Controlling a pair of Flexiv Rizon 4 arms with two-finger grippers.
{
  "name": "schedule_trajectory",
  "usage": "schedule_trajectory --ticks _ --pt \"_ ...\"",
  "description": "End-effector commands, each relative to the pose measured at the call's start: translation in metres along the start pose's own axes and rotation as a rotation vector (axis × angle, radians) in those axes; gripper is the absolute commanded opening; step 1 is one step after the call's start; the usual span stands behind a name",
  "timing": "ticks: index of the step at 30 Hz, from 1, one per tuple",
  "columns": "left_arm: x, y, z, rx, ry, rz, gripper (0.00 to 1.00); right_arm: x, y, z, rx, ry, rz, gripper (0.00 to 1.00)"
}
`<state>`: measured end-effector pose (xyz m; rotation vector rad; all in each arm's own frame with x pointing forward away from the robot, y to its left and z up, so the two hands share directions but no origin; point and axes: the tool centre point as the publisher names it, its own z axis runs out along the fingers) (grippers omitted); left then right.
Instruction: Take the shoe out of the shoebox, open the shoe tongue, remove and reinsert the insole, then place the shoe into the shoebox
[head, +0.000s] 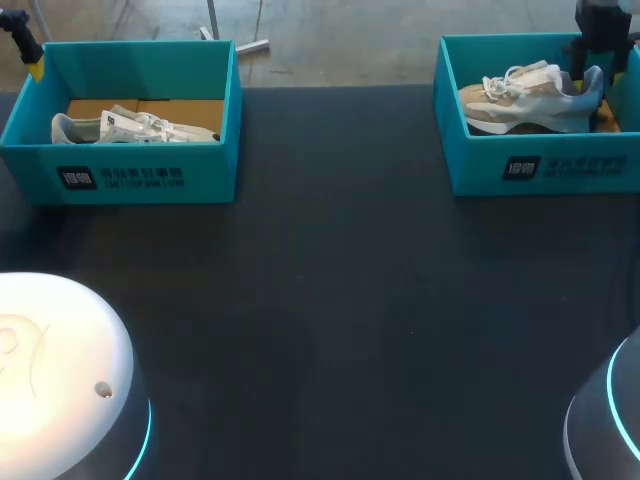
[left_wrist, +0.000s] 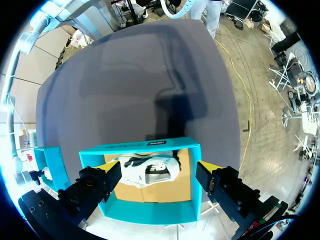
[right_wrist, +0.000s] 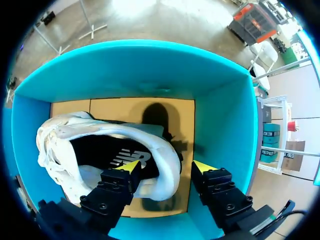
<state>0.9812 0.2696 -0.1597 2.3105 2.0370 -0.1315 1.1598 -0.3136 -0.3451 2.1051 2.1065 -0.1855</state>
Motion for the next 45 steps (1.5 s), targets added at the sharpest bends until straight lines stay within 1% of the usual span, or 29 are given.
schedule_trajectory --ticks 1,6,7,11,15,17,25,28,31,33,36,38,42,45 --pt "0.0 0.0 0.0 -0.001 0.002 0.0 1.0 -0.002 0.01 0.008 0.034 0.005 -0.002 0.64" --pt "0.0 0.0 0.0 -0.001 0.002 0.0 1.0 -0.004 0.01 0.016 0.052 0.019 -0.007 0.63" --pt "0.0 0.0 0.0 -0.001 0.002 0.0 1.0 -0.004 0.01 0.018 0.057 0.023 -0.01 0.65" --pt "0.0 0.0 0.0 -0.001 0.002 0.0 1.0 -0.004 0.011 0.023 0.069 0.039 -0.014 0.66" --pt "0.0 0.0 0.0 -0.001 0.002 0.0 1.0 -0.004 0.01 0.026 0.074 0.05 -0.014 0.64" --pt "0.0 0.0 0.0 -0.001 0.002 0.0 1.0 -0.004 0.01 0.026 0.074 0.052 -0.015 0.65" --pt "0.0 0.0 0.0 -0.001 0.002 0.0 1.0 -0.003 0.008 0.03 0.085 0.062 -0.02 0.57" --pt "0.0 0.0 0.0 -0.001 0.002 0.0 1.0 -0.003 0.007 0.032 0.087 0.065 -0.019 0.64" --pt "0.0 0.0 0.0 -0.001 0.002 0.0 1.0 -0.003 0.006 0.034 0.09 0.069 -0.017 0.8" --pt "0.0 0.0 0.0 -0.001 0.002 0.0 1.0 -0.003 0.005 0.035 0.093 0.071 -0.016 0.84" --pt "0.0 0.0 0.0 -0.001 0.002 0.0 1.0 -0.003 0.004 0.036 0.096 0.075 -0.016 0.79" --pt "0.0 0.0 0.0 -0.001 0.002 0.0 1.0 -0.003 0.004 0.038 0.101 0.082 -0.017 0.73" --pt "0.0 0.0 0.0 -0.001 0.002 0.0 1.0 -0.002 0.003 0.041 0.109 0.092 -0.02 0.7" --pt "0.0 0.0 0.0 -0.001 0.002 0.0 1.0 0.0 0.002 0.043 0.116 0.099 -0.023 0.64"
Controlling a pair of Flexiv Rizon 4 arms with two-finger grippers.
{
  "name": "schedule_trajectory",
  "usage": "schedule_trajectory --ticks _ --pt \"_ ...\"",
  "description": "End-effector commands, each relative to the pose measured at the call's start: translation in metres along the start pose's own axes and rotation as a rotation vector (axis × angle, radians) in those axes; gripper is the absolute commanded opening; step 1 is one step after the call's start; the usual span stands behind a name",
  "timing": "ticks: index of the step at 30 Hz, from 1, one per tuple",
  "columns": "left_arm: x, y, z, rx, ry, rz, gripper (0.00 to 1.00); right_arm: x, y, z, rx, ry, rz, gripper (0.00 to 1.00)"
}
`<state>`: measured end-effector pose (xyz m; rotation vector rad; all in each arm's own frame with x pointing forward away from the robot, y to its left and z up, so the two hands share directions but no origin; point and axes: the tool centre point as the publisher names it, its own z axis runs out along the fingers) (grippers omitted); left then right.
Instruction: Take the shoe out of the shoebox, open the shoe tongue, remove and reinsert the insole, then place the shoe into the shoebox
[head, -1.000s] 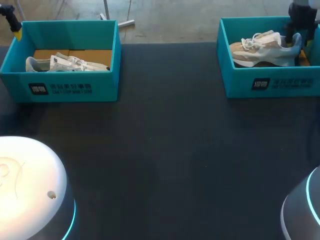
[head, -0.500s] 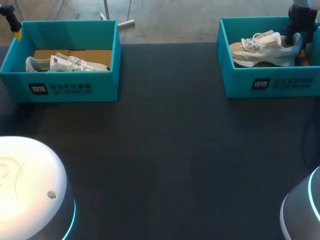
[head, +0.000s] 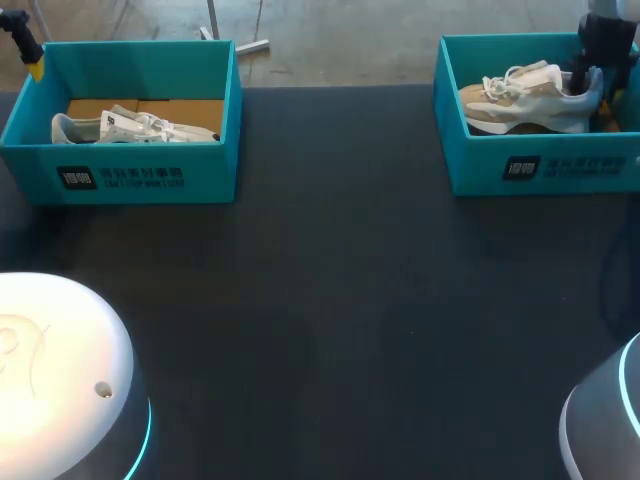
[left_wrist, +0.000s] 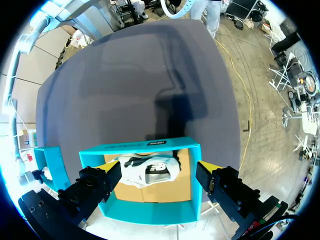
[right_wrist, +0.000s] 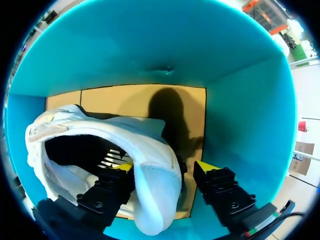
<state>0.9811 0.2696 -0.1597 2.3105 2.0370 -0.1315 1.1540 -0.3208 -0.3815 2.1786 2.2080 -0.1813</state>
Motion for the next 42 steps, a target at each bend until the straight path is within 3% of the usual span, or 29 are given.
schedule_trajectory --ticks 1,7,8,9,21,33,42 --pt "0.0 0.0 0.0 -0.001 0.002 0.0 1.0 0.0 0.008 0.006 0.038 0.009 -0.003 0.62" --pt "0.0 0.0 0.0 -0.001 0.002 0.0 1.0 0.003 0.007 0.007 0.044 0.012 -0.007 0.33" --pt "0.0 0.0 0.0 -0.001 0.002 0.0 1.0 0.004 0.007 0.006 0.042 0.008 -0.008 0.13" --pt "0.0 0.0 0.0 -0.001 0.002 0.0 1.0 0.004 0.006 0.005 0.04 0.006 -0.007 0.0" --pt "0.0 0.0 0.0 -0.001 0.002 0.0 1.0 0.001 0.0 -0.028 -0.01 -0.041 0.011 0.0" --pt "0.0 0.0 0.0 -0.001 0.002 0.0 1.0 -0.012 -0.012 -0.08 -0.065 -0.1 0.033 0.0" --pt "0.0 0.0 0.0 -0.001 0.002 0.0 1.0 -0.023 -0.016 -0.099 -0.08 -0.132 0.048 0.0"
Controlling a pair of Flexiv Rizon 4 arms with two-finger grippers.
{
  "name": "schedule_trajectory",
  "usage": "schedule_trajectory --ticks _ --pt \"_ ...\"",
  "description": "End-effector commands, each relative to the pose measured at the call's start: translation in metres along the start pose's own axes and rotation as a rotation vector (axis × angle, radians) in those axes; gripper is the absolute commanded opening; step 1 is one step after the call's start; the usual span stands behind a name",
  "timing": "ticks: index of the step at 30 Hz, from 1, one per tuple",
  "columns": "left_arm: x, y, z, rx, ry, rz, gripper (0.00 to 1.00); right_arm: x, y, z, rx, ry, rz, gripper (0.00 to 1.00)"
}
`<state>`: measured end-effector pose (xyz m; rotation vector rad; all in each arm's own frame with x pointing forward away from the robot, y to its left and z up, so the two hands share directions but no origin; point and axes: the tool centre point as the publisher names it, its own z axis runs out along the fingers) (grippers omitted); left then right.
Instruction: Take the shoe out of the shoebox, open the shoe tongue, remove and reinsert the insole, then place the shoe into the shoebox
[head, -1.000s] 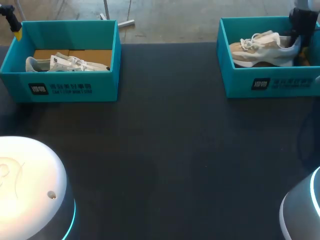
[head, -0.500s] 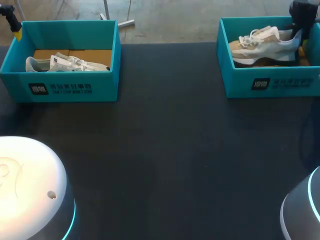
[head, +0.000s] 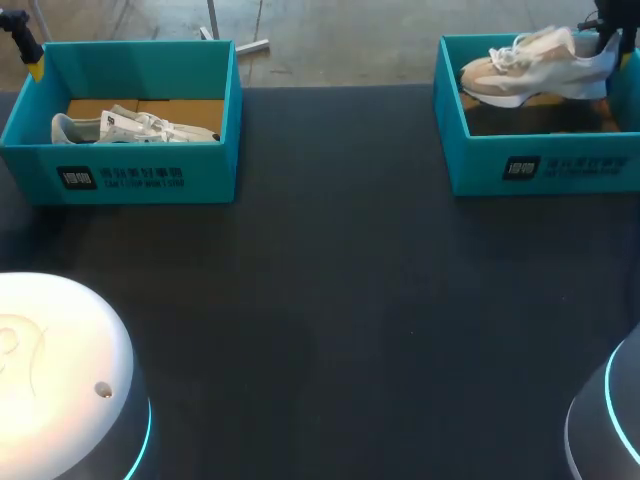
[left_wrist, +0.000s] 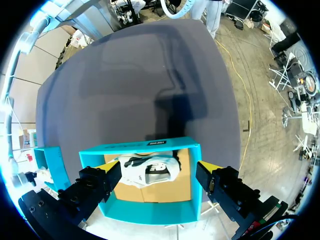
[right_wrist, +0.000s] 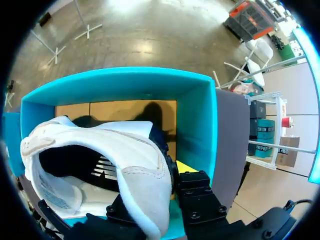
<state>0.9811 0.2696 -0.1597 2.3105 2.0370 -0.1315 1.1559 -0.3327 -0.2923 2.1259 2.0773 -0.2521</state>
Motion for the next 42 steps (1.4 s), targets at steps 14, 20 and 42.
schedule_trajectory --ticks 14,20,42 --pt "0.0 0.0 0.0 0.0 0.002 0.0 1.0 -0.019 -0.01 -0.035 -0.039 -0.011 0.035 0.0" --pt "0.0 0.0 0.0 0.0 0.002 0.0 1.0 -0.023 -0.017 -0.062 -0.048 -0.008 0.044 0.0" --pt "0.0 0.0 0.0 0.0 0.002 0.0 1.0 -0.018 -0.1 -0.156 -0.062 0.029 0.065 0.0"
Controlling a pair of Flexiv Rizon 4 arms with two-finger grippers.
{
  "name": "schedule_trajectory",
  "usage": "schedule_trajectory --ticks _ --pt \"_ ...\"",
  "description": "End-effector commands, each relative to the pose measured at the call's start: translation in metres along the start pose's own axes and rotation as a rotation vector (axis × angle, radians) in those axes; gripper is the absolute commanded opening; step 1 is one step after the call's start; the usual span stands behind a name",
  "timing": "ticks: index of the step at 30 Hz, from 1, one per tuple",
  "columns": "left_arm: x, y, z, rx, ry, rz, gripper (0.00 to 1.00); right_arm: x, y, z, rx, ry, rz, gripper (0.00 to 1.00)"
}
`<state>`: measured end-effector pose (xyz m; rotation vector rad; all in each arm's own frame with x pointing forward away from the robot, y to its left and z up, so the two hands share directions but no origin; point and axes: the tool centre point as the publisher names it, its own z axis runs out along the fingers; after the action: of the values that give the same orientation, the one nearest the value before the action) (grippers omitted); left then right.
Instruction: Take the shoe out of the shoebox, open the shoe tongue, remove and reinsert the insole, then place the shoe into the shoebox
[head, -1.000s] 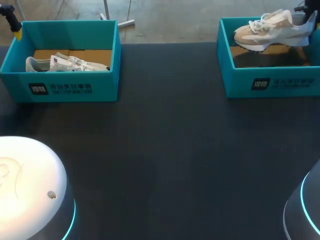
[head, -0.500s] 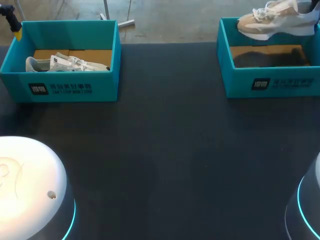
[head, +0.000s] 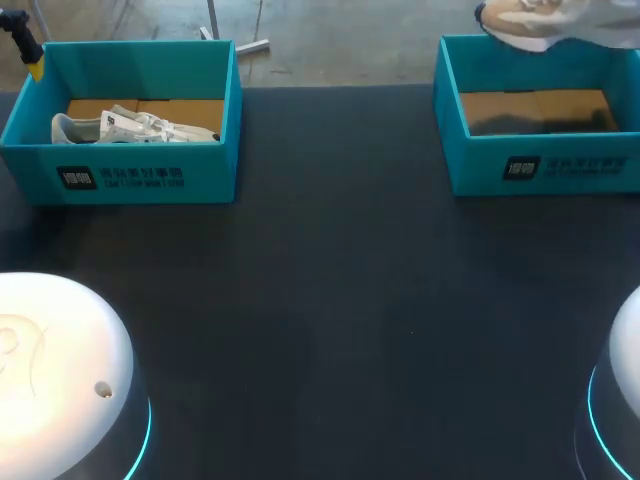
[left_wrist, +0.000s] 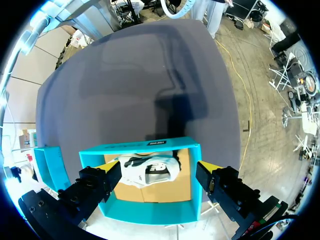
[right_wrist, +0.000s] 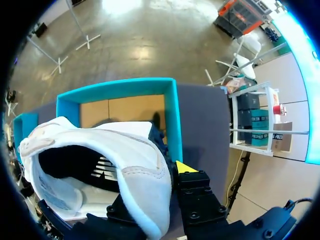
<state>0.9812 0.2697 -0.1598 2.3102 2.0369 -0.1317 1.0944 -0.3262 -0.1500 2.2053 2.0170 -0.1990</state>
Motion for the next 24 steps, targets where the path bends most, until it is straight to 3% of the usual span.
schedule_trajectory --ticks 1,12,24 --pt "0.0 0.0 0.0 0.0 0.003 0.0 1.0 0.012 -0.045 -0.019 -0.057 0.008 -0.007 0.0" --pt "0.0 0.0 0.0 0.0 0.003 0.0 1.0 0.063 -0.133 -0.033 -0.065 0.019 -0.031 0.0" --pt "0.0 0.0 0.0 0.0 0.003 0.0 1.0 0.113 -0.221 -0.043 -0.092 0.016 0.06 0.0"
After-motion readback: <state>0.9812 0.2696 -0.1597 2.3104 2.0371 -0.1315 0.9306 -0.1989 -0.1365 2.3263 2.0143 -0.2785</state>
